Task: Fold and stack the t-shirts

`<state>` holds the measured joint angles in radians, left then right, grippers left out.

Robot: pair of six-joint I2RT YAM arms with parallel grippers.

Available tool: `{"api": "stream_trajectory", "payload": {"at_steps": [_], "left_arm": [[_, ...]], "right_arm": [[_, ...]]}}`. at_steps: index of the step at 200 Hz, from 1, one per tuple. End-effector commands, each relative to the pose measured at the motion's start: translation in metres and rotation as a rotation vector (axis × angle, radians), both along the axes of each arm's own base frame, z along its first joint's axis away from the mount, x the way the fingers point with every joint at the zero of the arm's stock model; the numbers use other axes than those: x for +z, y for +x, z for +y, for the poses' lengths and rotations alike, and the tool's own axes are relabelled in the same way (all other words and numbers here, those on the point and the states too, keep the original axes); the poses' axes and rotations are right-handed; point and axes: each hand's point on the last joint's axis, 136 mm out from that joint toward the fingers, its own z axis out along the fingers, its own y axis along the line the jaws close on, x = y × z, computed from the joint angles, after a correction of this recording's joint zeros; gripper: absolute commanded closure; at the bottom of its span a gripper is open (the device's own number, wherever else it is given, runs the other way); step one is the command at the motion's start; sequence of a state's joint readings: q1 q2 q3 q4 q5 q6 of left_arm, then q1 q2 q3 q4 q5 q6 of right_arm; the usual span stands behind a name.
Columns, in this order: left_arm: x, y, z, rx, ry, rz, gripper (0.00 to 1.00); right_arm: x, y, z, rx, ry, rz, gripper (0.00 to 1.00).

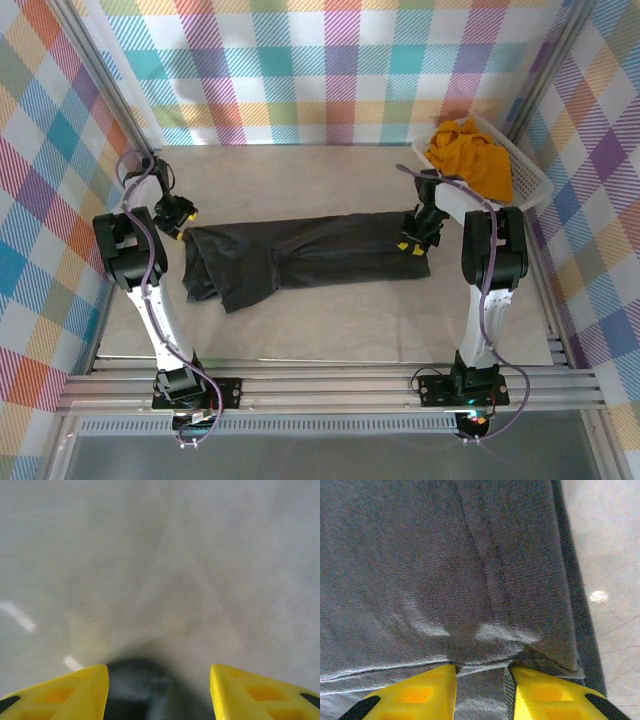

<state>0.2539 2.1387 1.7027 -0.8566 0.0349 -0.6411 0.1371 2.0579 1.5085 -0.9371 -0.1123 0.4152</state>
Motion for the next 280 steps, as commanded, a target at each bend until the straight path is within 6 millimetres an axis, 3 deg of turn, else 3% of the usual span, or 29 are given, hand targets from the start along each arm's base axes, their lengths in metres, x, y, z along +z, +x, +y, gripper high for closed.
{"api": "stream_trajectory", "payload": {"at_steps": [1, 16, 47, 65, 87, 175, 241, 280], "left_arm": [[0.06, -0.051, -0.005, 0.032, 0.161, -0.005, 0.43], [0.068, -0.078, -0.049, 0.015, 0.107, -0.076, 0.46], [0.043, -0.154, -0.12, -0.021, 0.036, -0.03, 0.56], [0.023, -0.186, -0.135, -0.035, 0.011, 0.015, 0.57], [0.005, -0.216, -0.136, -0.054, 0.005, 0.084, 0.57], [-0.01, -0.232, -0.149, -0.105, -0.042, 0.049, 0.61], [-0.021, -0.232, -0.164, -0.169, -0.024, 0.051, 0.61], [-0.036, -0.239, -0.161, -0.198, 0.031, 0.116, 0.64]], "right_arm": [[0.021, 0.01, -0.002, 0.053, -0.015, -0.057, 0.68], [0.027, 0.011, -0.001, 0.058, -0.012, -0.073, 0.68], [0.039, 0.015, 0.003, 0.072, 0.007, -0.108, 0.67], [0.045, 0.016, 0.006, 0.081, 0.024, -0.127, 0.67], [0.049, 0.015, 0.01, 0.087, 0.042, -0.139, 0.67], [0.046, 0.009, 0.014, 0.069, 0.063, -0.138, 0.66], [0.044, 0.006, 0.014, 0.069, 0.062, -0.129, 0.66], [0.041, 0.004, 0.015, 0.066, 0.063, -0.123, 0.66]]}}
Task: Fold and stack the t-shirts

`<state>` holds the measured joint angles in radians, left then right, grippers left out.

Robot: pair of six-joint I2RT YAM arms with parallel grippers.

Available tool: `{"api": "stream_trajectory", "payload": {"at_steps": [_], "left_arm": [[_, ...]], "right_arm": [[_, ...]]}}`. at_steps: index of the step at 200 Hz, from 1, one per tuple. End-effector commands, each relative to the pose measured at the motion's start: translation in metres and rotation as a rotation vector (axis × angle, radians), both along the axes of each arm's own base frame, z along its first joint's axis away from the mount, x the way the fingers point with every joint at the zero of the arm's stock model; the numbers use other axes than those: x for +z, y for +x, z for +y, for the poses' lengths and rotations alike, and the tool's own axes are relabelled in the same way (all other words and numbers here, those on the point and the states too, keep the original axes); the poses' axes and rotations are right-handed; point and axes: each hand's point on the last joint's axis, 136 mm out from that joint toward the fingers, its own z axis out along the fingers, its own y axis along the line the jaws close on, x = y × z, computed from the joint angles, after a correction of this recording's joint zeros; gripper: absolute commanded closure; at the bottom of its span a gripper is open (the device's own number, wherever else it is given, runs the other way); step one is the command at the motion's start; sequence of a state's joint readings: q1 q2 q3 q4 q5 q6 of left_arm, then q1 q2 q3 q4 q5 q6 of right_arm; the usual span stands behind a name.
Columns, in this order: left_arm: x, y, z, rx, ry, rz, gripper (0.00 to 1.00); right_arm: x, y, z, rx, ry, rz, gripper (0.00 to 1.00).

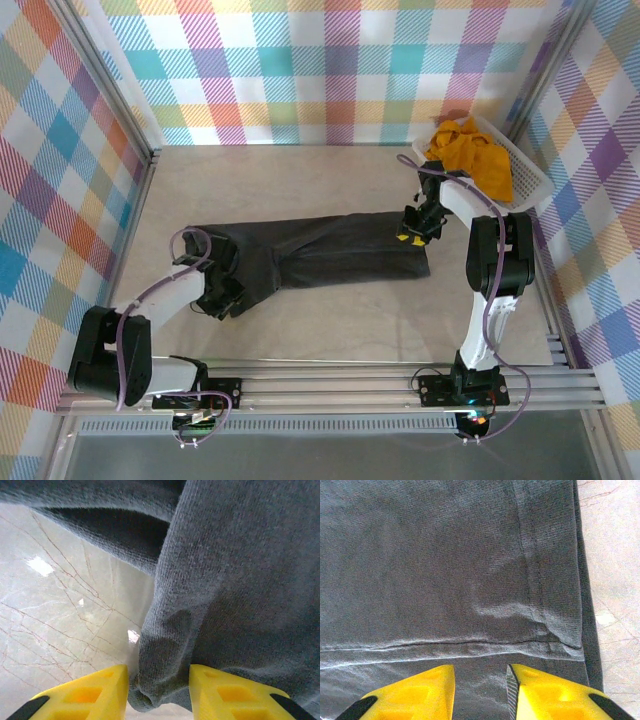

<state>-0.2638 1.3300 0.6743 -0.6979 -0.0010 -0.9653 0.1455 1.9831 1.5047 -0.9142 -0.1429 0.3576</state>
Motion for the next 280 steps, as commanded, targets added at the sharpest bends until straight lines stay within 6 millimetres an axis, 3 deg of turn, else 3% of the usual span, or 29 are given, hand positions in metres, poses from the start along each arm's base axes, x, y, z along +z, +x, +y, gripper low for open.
{"api": "stream_trajectory", "payload": {"at_steps": [1, 25, 47, 62, 102, 145, 198, 280], "left_arm": [[-0.014, -0.008, 0.005, -0.009, 0.052, 0.046, 0.64], [-0.024, -0.008, 0.008, -0.025, 0.082, 0.073, 0.67], [-0.022, -0.004, 0.014, -0.035, 0.128, 0.069, 0.89], [-0.008, 0.004, 0.019, -0.044, 0.163, 0.032, 0.98], [0.054, 0.033, 0.034, -0.093, 0.276, -0.101, 1.0], [0.074, 0.053, 0.051, -0.12, 0.341, -0.123, 1.0], [0.079, 0.065, 0.077, -0.075, 0.371, -0.123, 1.0], [0.035, 0.086, 0.102, -0.059, 0.366, -0.027, 0.98]], "right_arm": [[0.013, -0.004, 0.005, 0.001, 0.022, -0.02, 0.66], [0.011, -0.004, 0.005, -0.001, 0.022, -0.016, 0.66], [0.009, -0.005, 0.004, -0.001, 0.014, -0.012, 0.66], [0.004, -0.006, 0.002, -0.002, 0.004, 0.003, 0.66], [-0.007, -0.006, 0.0, -0.017, -0.008, 0.033, 0.67], [-0.005, -0.002, 0.001, -0.015, -0.004, 0.026, 0.67], [-0.005, -0.007, 0.0, -0.016, -0.01, 0.035, 0.67], [-0.007, -0.011, -0.002, -0.008, -0.018, 0.04, 0.67]]}}
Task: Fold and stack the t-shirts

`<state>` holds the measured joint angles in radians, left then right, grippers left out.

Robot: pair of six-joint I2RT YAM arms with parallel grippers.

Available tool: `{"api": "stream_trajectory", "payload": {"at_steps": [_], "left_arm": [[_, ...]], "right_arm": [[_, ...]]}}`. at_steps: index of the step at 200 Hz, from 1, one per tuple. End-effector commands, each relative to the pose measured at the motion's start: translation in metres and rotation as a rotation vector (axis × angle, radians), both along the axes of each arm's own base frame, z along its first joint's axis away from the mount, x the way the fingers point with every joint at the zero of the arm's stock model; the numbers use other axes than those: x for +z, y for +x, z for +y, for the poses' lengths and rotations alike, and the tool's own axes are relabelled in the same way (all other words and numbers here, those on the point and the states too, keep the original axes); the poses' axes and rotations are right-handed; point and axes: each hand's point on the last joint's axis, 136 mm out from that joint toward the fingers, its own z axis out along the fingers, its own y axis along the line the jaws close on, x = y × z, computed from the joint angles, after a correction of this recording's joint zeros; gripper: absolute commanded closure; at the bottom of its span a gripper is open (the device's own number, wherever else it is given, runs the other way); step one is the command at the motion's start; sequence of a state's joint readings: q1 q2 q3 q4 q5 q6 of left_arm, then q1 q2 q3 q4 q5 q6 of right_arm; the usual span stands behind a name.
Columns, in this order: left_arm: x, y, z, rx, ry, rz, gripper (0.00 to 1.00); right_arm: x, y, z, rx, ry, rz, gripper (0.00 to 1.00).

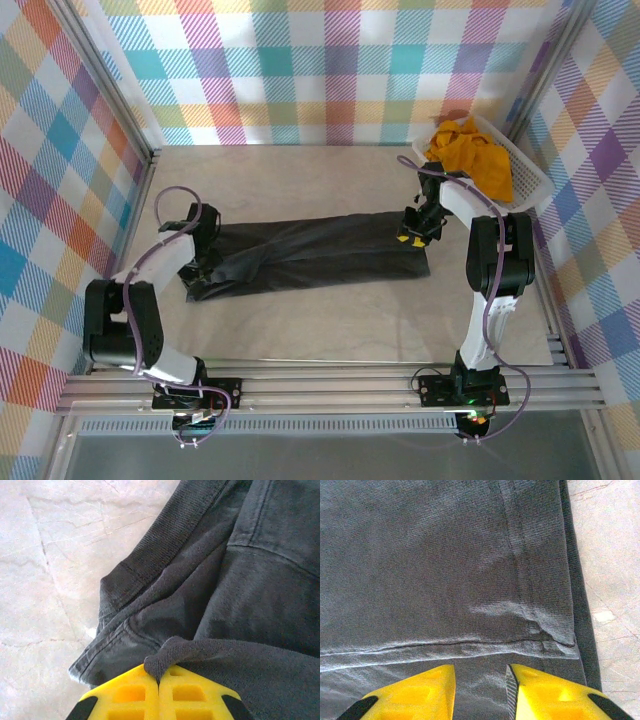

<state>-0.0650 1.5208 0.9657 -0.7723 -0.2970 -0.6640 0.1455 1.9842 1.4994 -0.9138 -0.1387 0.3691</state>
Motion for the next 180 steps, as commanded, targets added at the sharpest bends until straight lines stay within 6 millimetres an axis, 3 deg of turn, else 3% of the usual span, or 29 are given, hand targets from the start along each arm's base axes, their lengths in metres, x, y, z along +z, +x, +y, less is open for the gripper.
{"api": "stream_trajectory", "payload": {"at_steps": [1, 21, 30, 44, 51, 89, 108, 131, 140, 154, 180], "left_arm": [[-0.005, 0.012, 0.014, -0.001, 0.037, 0.011, 0.98], [-0.016, 0.015, 0.026, 0.019, 0.054, 0.038, 0.94], [-0.019, 0.017, 0.03, 0.024, 0.058, 0.049, 0.88], [-0.02, 0.021, 0.036, 0.03, 0.075, 0.058, 0.63], [-0.02, 0.023, 0.038, 0.029, 0.08, 0.058, 0.58], [-0.019, 0.035, 0.048, 0.053, 0.067, 0.073, 0.57], [0.002, 0.036, 0.05, 0.074, 0.075, 0.023, 0.55], [0.034, 0.018, 0.051, 0.148, 0.093, -0.009, 0.55], [0.046, 0.014, 0.042, 0.162, 0.069, -0.046, 0.55], [0.052, 0.015, 0.011, 0.158, -0.048, -0.125, 0.58], [0.047, 0.03, -0.054, 0.153, -0.251, -0.205, 0.78]], "right_arm": [[-0.005, -0.009, -0.001, 0.003, -0.014, 0.032, 0.67], [-0.005, -0.012, -0.002, 0.004, -0.019, 0.035, 0.67], [-0.006, -0.012, -0.003, 0.003, -0.02, 0.035, 0.67], [-0.005, -0.013, -0.003, 0.004, -0.023, 0.035, 0.67], [-0.005, -0.014, -0.003, 0.006, -0.024, 0.035, 0.67], [0.002, -0.011, -0.003, 0.013, -0.022, 0.015, 0.67], [0.01, -0.008, -0.004, 0.022, -0.028, -0.009, 0.67], [0.024, -0.001, -0.003, 0.035, -0.028, -0.056, 0.67], [0.029, 0.002, -0.002, 0.041, -0.022, -0.076, 0.66], [0.034, 0.008, 0.001, 0.057, -0.005, -0.108, 0.66], [0.03, 0.021, 0.006, 0.082, 0.011, -0.121, 0.67]]}}
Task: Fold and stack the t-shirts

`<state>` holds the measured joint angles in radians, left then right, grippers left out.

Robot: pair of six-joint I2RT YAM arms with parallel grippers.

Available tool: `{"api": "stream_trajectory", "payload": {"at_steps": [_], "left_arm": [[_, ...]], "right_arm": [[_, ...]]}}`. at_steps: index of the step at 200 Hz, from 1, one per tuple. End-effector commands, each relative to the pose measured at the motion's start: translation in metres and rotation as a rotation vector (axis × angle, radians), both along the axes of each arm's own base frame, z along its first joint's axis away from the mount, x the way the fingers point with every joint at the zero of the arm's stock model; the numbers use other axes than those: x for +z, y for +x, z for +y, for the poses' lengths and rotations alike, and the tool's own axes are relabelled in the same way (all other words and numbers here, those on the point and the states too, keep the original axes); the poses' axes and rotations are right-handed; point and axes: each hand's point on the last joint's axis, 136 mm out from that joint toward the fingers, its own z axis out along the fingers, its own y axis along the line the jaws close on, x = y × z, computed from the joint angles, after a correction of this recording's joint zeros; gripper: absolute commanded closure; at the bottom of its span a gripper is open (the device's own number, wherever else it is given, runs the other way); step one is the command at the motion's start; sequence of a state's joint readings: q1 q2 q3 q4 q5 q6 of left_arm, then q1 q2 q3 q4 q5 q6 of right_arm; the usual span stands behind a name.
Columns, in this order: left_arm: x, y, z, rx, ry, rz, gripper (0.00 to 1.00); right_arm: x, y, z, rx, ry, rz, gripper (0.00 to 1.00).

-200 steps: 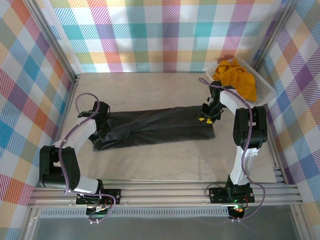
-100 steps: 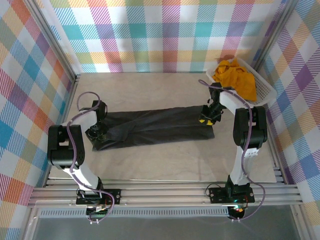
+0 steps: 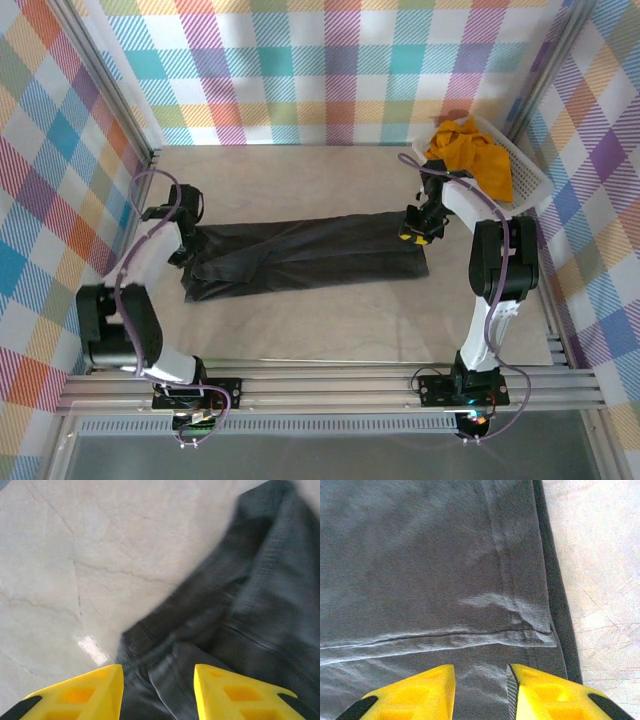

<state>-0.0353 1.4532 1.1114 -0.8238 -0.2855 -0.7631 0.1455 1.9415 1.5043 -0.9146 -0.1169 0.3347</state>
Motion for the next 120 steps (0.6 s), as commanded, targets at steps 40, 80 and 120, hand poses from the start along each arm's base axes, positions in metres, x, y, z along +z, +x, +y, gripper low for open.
{"api": "stream_trajectory", "payload": {"at_steps": [40, 80, 120], "left_arm": [[-0.058, 0.028, -0.096, 0.073, -0.312, 0.08, 0.88], [-0.098, 0.041, -0.076, 0.081, -0.233, 0.228, 0.91], [-0.117, 0.077, -0.071, 0.055, -0.212, 0.256, 0.91]], "right_arm": [[-0.009, 0.034, 0.011, 0.059, -0.001, -0.013, 0.68], [-0.034, 0.027, 0.003, 0.053, -0.073, 0.097, 0.69], [-0.048, -0.013, -0.008, 0.037, -0.147, 0.217, 0.69]]}}
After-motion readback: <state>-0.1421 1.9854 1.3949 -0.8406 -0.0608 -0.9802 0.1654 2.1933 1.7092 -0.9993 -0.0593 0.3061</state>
